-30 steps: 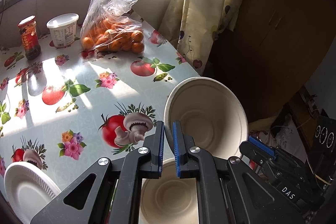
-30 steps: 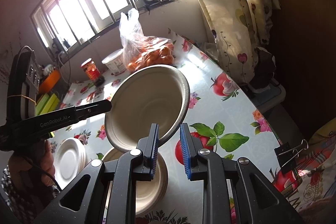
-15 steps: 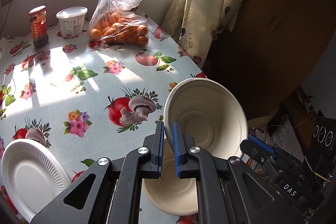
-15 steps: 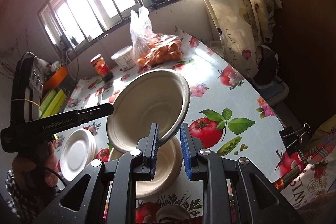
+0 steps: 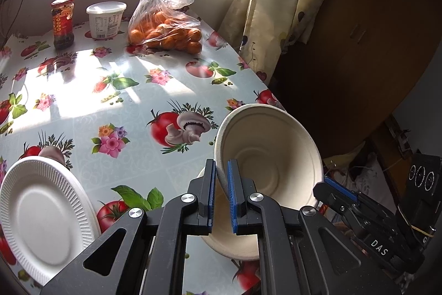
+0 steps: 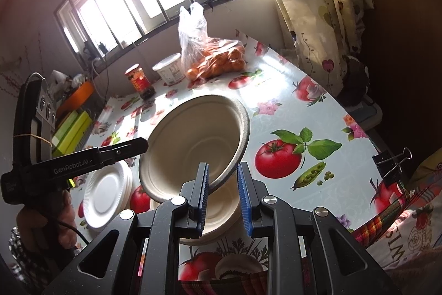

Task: Organize plates and bowls
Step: 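Lower the held beige bowl into the nested beige bowls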

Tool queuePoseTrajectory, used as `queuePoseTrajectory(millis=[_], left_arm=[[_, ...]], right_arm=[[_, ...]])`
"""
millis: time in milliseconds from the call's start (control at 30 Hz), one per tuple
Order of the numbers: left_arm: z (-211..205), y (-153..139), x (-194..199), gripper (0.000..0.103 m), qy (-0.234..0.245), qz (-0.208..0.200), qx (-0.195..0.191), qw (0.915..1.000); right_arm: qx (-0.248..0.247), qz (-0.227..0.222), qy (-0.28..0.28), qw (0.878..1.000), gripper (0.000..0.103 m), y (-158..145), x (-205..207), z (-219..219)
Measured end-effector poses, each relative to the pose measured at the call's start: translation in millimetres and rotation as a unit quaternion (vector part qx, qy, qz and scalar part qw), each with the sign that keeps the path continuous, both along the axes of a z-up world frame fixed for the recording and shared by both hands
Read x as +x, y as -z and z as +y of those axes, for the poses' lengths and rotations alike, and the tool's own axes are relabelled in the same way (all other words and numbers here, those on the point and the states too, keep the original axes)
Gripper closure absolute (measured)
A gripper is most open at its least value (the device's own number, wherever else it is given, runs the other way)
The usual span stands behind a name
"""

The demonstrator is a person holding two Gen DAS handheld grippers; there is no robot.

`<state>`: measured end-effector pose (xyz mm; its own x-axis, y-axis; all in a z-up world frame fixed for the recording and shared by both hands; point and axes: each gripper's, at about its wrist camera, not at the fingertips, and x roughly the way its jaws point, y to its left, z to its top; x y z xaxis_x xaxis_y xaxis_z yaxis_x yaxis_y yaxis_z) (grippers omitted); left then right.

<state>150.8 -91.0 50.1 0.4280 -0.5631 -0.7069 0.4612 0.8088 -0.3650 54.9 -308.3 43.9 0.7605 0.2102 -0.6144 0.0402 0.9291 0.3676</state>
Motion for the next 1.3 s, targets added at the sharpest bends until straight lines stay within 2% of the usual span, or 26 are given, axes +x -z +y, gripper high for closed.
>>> queuePoseTrajectory(millis=[667, 1300], left_arm=[[16, 21, -13, 0.094, -0.010, 0.023, 0.001, 0.9997], [11, 36, -14, 0.094, -0.010, 0.035, 0.021, 0.9991]], right_arm=[[0.001, 0.016, -0.007, 1.000, 0.081, 15, -11, 15], [0.011, 0.032, -0.005, 0.999, 0.081, 31, -14, 15]])
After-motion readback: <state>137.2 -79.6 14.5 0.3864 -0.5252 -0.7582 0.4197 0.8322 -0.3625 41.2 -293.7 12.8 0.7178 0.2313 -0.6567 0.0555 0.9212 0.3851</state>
